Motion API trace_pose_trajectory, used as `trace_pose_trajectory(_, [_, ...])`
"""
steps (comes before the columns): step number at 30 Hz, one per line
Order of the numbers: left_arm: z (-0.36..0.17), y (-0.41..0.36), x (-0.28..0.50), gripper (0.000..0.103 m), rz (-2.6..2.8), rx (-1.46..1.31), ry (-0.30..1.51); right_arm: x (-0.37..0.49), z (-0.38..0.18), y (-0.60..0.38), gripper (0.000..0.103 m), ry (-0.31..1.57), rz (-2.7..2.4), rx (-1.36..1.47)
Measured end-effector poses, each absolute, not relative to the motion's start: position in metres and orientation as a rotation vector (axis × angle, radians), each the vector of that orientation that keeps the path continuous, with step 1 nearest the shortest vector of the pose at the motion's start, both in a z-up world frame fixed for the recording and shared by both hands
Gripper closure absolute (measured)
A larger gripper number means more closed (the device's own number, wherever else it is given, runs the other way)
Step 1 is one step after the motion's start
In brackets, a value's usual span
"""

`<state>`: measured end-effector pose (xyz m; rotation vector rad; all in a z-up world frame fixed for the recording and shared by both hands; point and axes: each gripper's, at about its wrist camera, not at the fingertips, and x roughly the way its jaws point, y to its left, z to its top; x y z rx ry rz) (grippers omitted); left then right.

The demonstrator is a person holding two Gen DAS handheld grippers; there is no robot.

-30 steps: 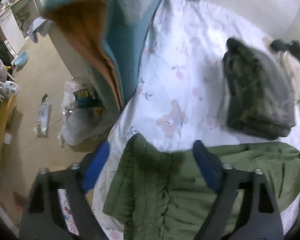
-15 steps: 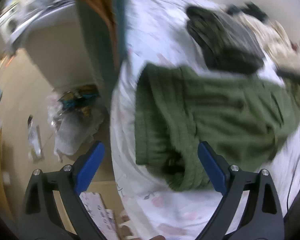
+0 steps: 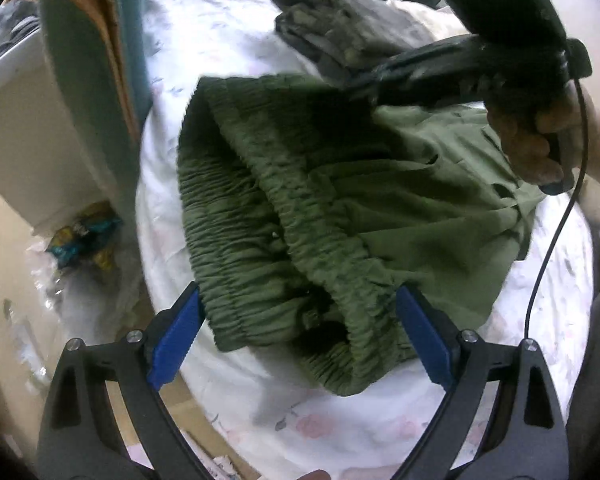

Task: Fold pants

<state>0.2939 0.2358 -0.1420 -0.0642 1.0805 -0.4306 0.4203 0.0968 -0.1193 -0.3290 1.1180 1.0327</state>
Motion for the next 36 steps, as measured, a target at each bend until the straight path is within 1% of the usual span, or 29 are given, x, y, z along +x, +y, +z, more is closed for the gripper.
trace_pose_trajectory(3, [-0.138, 0.23, 0.297, 0.01, -0.489, -0.078, 1.06, 0.418, -0.085, 0.073, 0.1, 1.06, 1.062, -0.277])
trace_pose_trajectory(8, [-0.121, 0.222, 0.299, 0.01, -0.571, -0.085, 0.977, 0.397, -0.02, 0.041, 0.1, 0.957, 1.149, -0.292])
trace_pose_trajectory(12, [-0.114, 0.22, 0.302, 0.01, -0.595, -0.097, 0.928, 0.379, 0.017, 0.044, 0.1, 0.896, 1.215, -0.301])
trace_pose_trajectory(14, [-0.113, 0.22, 0.304, 0.012, -0.633, -0.129, 0.918, 0.371, 0.025, 0.048, 0.1, 0.875, 1.231, -0.342])
trace_pose_trajectory(15, [-0.111, 0.219, 0.304, 0.027, -0.675, -0.144, 0.907, 0.371, 0.024, 0.05, 0.1, 0.881, 1.224, -0.351])
trace_pose_trajectory(16, [-0.111, 0.218, 0.303, 0.065, -0.708, -0.138, 0.909, 0.372, 0.023, 0.051, 0.1, 0.886, 1.21, -0.36])
trace_pose_trajectory(17, [-0.112, 0.213, 0.302, 0.084, -0.74, -0.122, 0.926, 0.374, 0.018, 0.054, 0.1, 0.892, 1.2, -0.365])
trace_pose_trajectory(18, [-0.114, 0.21, 0.299, 0.095, -0.753, -0.107, 0.935, 0.377, 0.013, 0.055, 0.1, 0.906, 1.194, -0.363])
trace_pose_trajectory(21, [-0.119, 0.209, 0.278, 0.096, -0.791, -0.066, 0.92, 0.385, -0.007, 0.063, 0.1, 0.943, 1.162, -0.409])
trace_pose_trajectory(24, [-0.128, 0.227, 0.268, 0.095, -0.725, -0.115, 0.926, 0.391, -0.029, 0.076, 0.1, 0.982, 1.15, -0.464])
trace_pose_trajectory(25, [-0.133, 0.233, 0.266, 0.093, -0.68, -0.15, 0.947, 0.393, -0.035, 0.081, 0.1, 0.994, 1.158, -0.475])
trace_pose_trajectory(27, [-0.139, 0.238, 0.262, 0.093, -0.671, -0.207, 0.973, 0.395, -0.042, 0.089, 0.1, 1.028, 1.198, -0.465])
trace_pose_trajectory(30, [-0.148, 0.242, 0.253, 0.093, -0.673, -0.258, 0.991, 0.392, -0.06, 0.11, 0.1, 1.041, 1.208, -0.569])
trace_pose_trajectory(32, [-0.151, 0.243, 0.248, 0.092, -0.665, -0.301, 0.985, 0.393, -0.076, 0.123, 0.1, 1.063, 1.2, -0.628])
trace_pose_trajectory(33, [-0.153, 0.246, 0.246, 0.088, -0.65, -0.324, 0.988, 0.394, -0.085, 0.129, 0.1, 1.081, 1.2, -0.648])
trace_pose_trajectory(34, [-0.157, 0.249, 0.244, 0.086, -0.639, -0.345, 1.0, 0.396, -0.099, 0.137, 0.1, 1.117, 1.203, -0.665])
trace_pose_trajectory(36, [-0.163, 0.251, 0.24, 0.086, -0.646, -0.36, 1.011, 0.397, -0.115, 0.144, 0.1, 1.162, 1.211, -0.678])
